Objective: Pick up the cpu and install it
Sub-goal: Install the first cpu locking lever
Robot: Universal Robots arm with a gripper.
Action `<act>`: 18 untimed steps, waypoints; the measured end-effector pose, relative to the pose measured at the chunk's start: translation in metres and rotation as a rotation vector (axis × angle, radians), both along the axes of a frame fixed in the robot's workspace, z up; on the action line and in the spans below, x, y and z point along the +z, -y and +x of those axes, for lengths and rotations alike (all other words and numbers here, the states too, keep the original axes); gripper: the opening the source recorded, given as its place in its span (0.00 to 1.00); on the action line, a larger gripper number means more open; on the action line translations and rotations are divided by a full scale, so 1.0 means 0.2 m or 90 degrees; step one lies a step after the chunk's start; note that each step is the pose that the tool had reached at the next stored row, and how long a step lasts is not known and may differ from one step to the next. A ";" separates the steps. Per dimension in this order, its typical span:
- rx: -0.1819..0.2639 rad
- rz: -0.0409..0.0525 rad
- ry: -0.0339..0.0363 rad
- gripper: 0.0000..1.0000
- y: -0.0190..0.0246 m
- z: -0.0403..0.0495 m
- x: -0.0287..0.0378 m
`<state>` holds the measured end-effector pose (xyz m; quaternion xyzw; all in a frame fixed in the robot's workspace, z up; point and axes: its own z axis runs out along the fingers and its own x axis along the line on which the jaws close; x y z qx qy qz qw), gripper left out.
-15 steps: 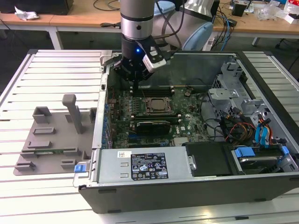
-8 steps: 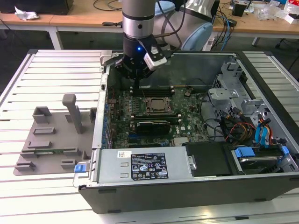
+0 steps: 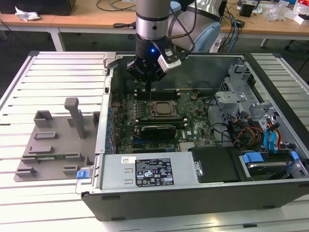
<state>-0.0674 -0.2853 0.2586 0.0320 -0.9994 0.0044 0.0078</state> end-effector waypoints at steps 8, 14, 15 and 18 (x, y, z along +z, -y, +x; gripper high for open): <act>0.000 0.0003 -0.0003 0.11 0.000 0.059 -0.001; 0.000 0.0105 -0.0035 0.11 -0.001 0.079 -0.039; 0.000 0.0104 -0.0042 0.11 -0.001 0.086 -0.046; -0.001 0.0104 -0.0050 0.11 -0.001 0.101 -0.052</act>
